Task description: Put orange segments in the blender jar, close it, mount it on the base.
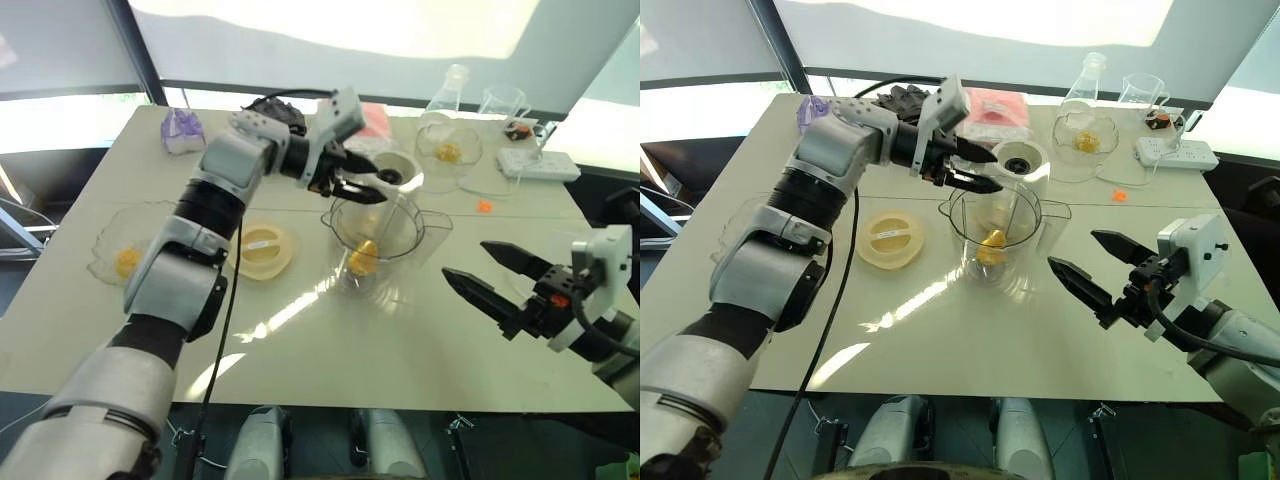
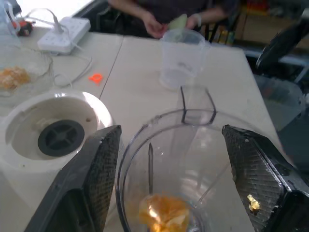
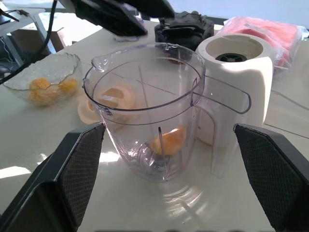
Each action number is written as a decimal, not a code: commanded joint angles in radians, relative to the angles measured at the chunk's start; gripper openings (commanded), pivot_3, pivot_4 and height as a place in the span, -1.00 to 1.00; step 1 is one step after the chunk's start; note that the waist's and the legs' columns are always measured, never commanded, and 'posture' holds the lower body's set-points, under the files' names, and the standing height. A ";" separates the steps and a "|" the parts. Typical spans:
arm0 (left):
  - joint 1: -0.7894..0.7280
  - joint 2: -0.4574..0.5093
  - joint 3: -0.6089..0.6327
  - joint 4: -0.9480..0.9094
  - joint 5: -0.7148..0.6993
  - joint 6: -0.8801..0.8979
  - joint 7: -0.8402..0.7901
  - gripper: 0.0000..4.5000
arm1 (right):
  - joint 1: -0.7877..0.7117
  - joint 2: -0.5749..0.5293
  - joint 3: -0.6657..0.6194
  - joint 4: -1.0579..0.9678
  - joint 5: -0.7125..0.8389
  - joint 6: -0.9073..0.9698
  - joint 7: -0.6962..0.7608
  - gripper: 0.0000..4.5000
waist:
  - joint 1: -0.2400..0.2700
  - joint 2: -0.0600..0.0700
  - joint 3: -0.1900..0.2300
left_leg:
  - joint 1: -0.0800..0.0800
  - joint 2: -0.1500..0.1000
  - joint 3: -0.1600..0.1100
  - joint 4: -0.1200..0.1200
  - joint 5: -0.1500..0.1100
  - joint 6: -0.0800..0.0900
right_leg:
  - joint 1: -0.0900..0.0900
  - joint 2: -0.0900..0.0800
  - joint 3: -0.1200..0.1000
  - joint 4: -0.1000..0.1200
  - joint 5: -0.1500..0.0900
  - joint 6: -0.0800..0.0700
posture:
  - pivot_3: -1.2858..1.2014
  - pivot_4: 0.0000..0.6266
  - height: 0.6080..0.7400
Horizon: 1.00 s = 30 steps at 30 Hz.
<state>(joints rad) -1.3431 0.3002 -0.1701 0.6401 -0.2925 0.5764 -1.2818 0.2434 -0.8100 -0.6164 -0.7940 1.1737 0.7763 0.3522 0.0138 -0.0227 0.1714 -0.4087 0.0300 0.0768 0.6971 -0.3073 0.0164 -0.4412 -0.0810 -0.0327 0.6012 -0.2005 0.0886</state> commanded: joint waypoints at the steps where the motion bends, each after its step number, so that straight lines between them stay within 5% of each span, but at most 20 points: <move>1: -0.024 0.025 0.145 -0.143 -0.132 0.092 0.028 0.54 | 0.024 -0.001 -0.022 0.006 -0.006 -0.018 0.021 1.00 | 0.000 0.000 0.000 | 0.000 0.000 0.000 0.000 0.000 0.000 | 0.000 0.000 0.000 0.000 0.000 0.000 | 0.03 -0.52 1.00; 8: 0.177 0.092 0.258 -0.485 -0.286 0.272 0.134 0.54 | 0.006 0.128 0.017 0.103 -0.300 -0.175 -0.078 1.00 | -0.003 0.002 -0.001 | 0.003 0.000 0.001 0.001 0.000 0.000 | 0.002 0.000 0.001 0.003 0.000 0.002 | 0.03 -0.52 1.00; 13: 0.480 0.215 0.248 -0.788 -0.386 0.370 0.121 0.54 | 0.034 0.226 0.101 0.157 -0.567 -0.307 -0.147 1.00 | -0.004 0.003 -0.002 | 0.007 0.000 0.001 0.002 0.001 -0.002 | 0.001 0.000 0.003 0.012 -0.001 0.002 | 0.03 -0.52 1.00; 23: 0.679 0.241 0.176 -0.950 -0.345 0.269 0.246 0.54 | 0.042 0.409 0.127 0.259 -0.822 -0.384 -0.320 1.00 | -0.003 0.004 -0.001 | 0.015 0.000 0.002 0.002 0.002 -0.005 | 0.009 0.000 0.004 0.011 -0.002 0.000 | 0.03 -0.52 1.00; 30: 0.712 0.258 0.188 -0.987 -0.366 0.264 0.288 0.54 | 0.014 0.404 0.067 0.459 -0.923 -0.474 -0.340 1.00 | -0.005 0.005 -0.001 | 0.016 0.000 0.002 0.000 0.002 -0.004 | 0.009 0.000 0.004 0.011 -0.002 0.000 | 0.03 -0.52 1.00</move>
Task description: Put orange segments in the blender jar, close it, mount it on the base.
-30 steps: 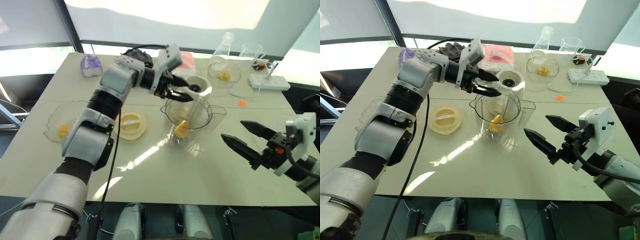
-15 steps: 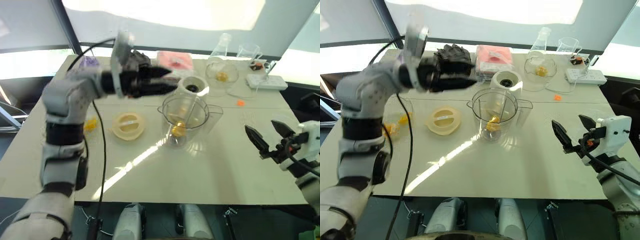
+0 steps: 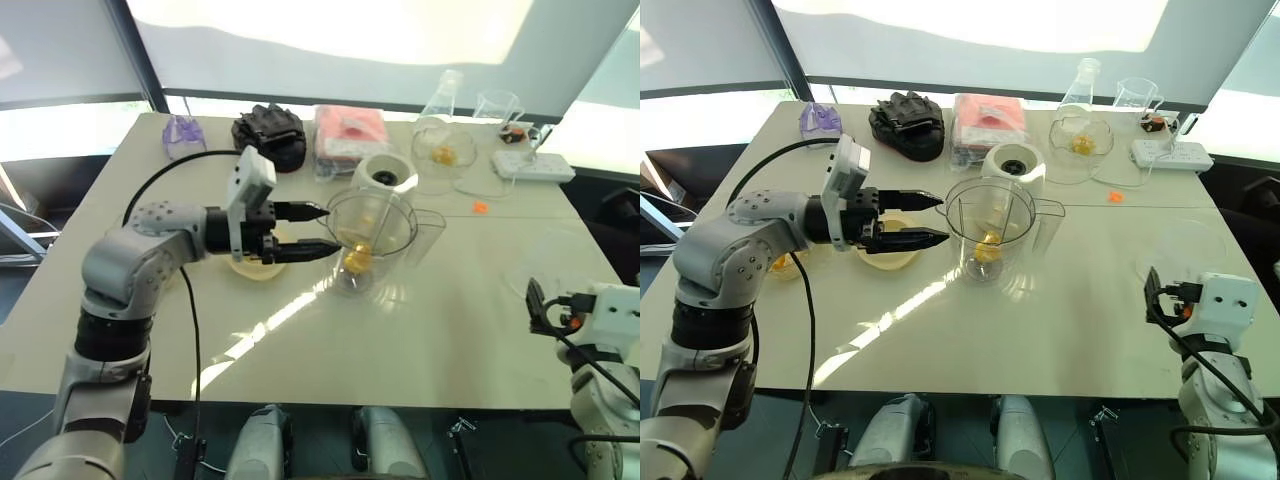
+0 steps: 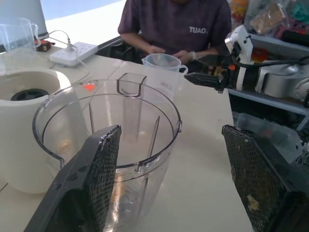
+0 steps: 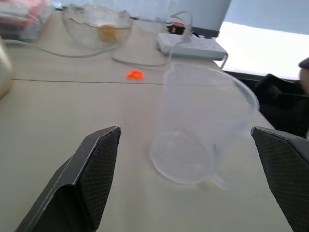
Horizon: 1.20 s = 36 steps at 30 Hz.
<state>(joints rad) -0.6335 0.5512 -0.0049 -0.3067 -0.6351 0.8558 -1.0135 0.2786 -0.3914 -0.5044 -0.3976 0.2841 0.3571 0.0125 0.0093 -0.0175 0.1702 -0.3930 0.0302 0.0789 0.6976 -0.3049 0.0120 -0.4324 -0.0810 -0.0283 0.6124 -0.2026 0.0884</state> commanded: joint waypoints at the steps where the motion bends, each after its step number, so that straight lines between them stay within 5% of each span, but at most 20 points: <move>1: 0.006 0.009 0.023 -0.043 -0.025 -0.015 0.026 0.54 | -0.035 -0.020 -0.055 0.099 -0.042 -0.069 -0.001 1.00 | -0.003 0.000 0.000 | 0.000 0.000 0.000 0.000 0.000 0.000 | 0.000 0.000 0.000 0.000 0.000 0.000 | 0.03 -0.52 1.00; 26: 0.043 -0.002 0.011 -0.117 -0.103 0.007 0.157 0.54 | -0.230 -0.122 -0.099 0.551 -0.096 -0.195 0.031 1.00 | -0.022 0.002 0.000 | 0.000 0.000 0.000 -0.001 0.000 0.000 | 0.000 0.000 0.001 0.000 0.000 0.000 | 0.03 -0.52 1.00; 36: 0.061 0.006 0.009 -0.133 -0.125 0.008 0.184 0.54 | -0.206 -0.085 -0.075 0.453 -0.075 -0.170 0.049 1.00 | -0.023 0.003 0.000 | 0.001 0.000 0.000 -0.001 0.000 0.000 | 0.000 0.000 0.001 0.000 0.000 0.000 | 0.03 -0.52 1.00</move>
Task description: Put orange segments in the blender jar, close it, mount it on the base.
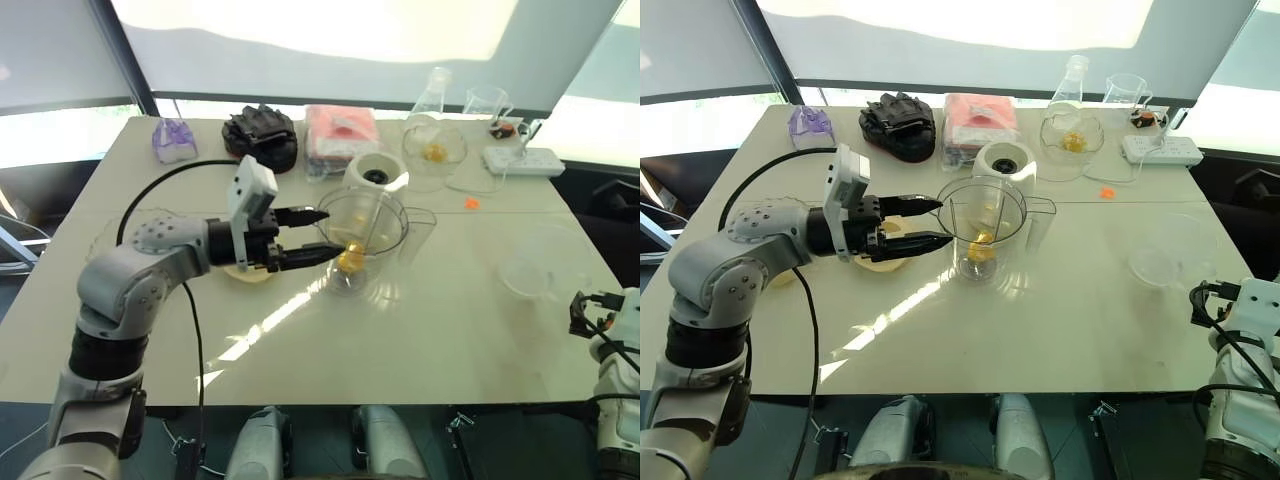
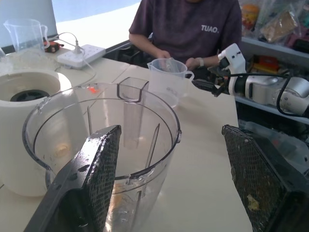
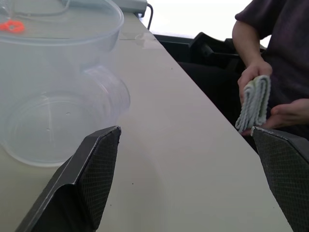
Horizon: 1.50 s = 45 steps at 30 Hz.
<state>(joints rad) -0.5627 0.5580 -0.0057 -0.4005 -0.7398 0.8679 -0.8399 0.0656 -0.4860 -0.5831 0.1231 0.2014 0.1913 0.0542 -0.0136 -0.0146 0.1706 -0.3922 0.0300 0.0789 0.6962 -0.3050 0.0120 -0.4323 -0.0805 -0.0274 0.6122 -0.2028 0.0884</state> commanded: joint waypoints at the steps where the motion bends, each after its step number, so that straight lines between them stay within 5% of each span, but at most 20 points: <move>1: -0.010 -0.002 0.008 -0.038 -0.020 -0.006 0.013 0.54 | 0.004 0.011 0.007 -0.066 0.005 -0.004 0.006 1.00 | 0.000 0.000 0.000 | 0.000 0.000 0.000 0.000 0.000 0.000 | 0.000 0.000 0.000 0.000 0.000 0.000 | 0.03 -0.52 1.00; 17: -0.018 0.006 0.003 -0.041 -0.024 -0.009 0.029 0.54 | -0.182 -0.041 0.033 0.208 -0.046 -0.091 -0.017 1.00 | -0.002 0.001 0.001 | 0.000 0.000 0.000 0.000 0.000 0.000 | 0.000 0.000 0.000 -0.001 0.000 0.000 | 0.03 -0.52 1.00; 45: -0.026 0.008 -0.006 -0.044 -0.026 -0.009 0.040 0.54 | -0.239 -0.041 0.038 0.366 -0.054 -0.176 -0.082 1.00 | -0.003 0.001 0.001 | 0.000 0.000 0.000 -0.001 0.000 0.000 | 0.000 0.000 0.000 -0.002 0.000 0.000 | 0.03 -0.52 1.00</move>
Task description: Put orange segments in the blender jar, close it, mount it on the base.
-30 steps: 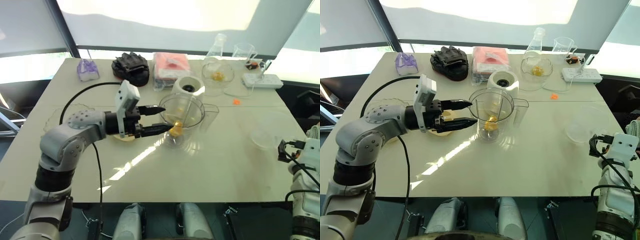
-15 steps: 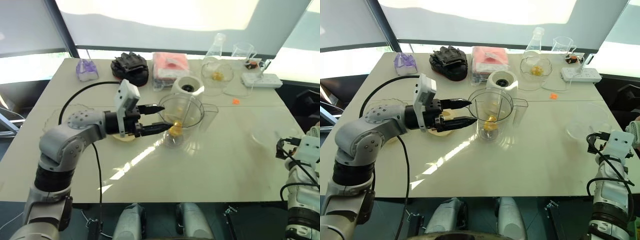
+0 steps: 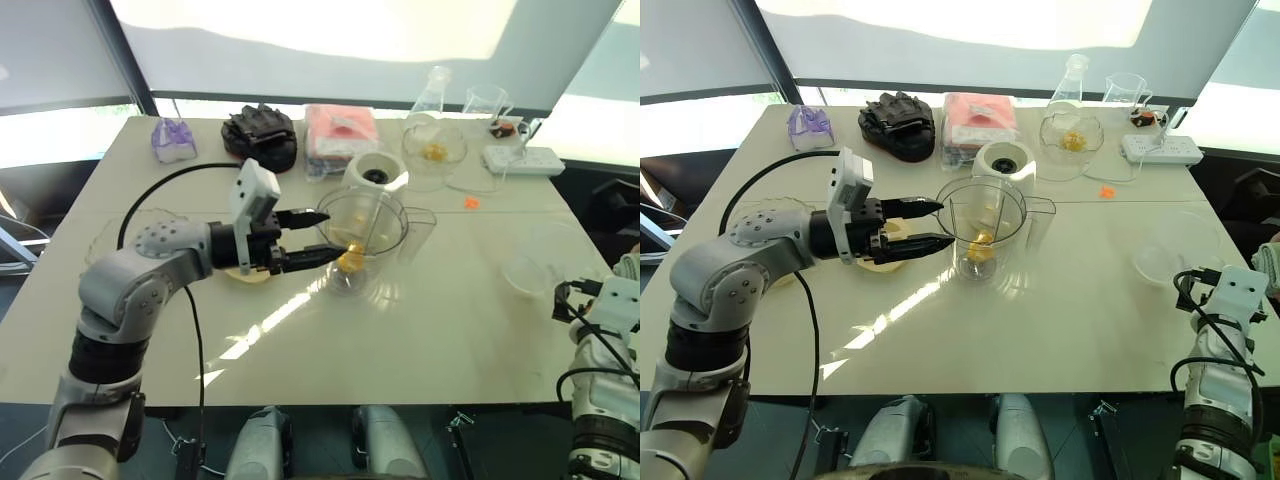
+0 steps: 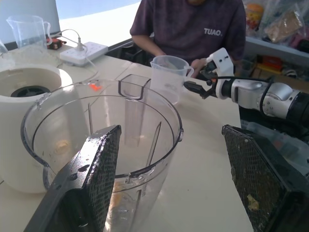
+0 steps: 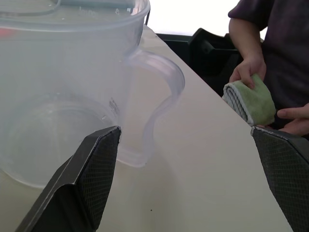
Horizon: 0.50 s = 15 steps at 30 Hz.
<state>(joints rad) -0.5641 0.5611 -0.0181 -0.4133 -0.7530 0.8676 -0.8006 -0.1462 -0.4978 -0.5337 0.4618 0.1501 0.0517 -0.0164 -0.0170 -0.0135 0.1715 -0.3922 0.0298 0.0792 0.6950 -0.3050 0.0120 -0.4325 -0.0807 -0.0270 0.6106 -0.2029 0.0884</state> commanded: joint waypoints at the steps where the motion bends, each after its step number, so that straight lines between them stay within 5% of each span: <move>1: -0.025 0.004 0.006 -0.032 -0.013 -0.008 0.001 0.54 | -0.033 -0.031 -0.009 0.041 -0.004 -0.043 -0.012 1.00 | 0.000 0.000 0.000 | 0.000 0.000 0.000 0.000 0.000 0.000 | 0.000 0.000 0.000 0.000 0.000 0.000 | 0.03 -0.52 1.00; 15: -0.022 0.001 0.005 -0.037 -0.014 -0.005 0.013 0.54 | -0.195 -0.071 -0.001 0.302 0.007 -0.140 -0.066 1.00 | -0.003 0.000 0.000 | 0.000 0.000 0.000 -0.002 0.000 0.000 | 0.000 0.000 0.000 -0.002 0.000 0.000 | 0.03 -0.52 1.00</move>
<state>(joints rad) -0.5648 0.5609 -0.0185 -0.4147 -0.7530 0.8678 -0.7924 -0.3207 -0.5382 -0.5362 0.7627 0.1593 -0.0553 -0.0829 -0.0197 -0.0135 0.1719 -0.3922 0.0293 0.0795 0.6928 -0.3049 0.0120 -0.4325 -0.0804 -0.0265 0.6087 -0.2029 0.0885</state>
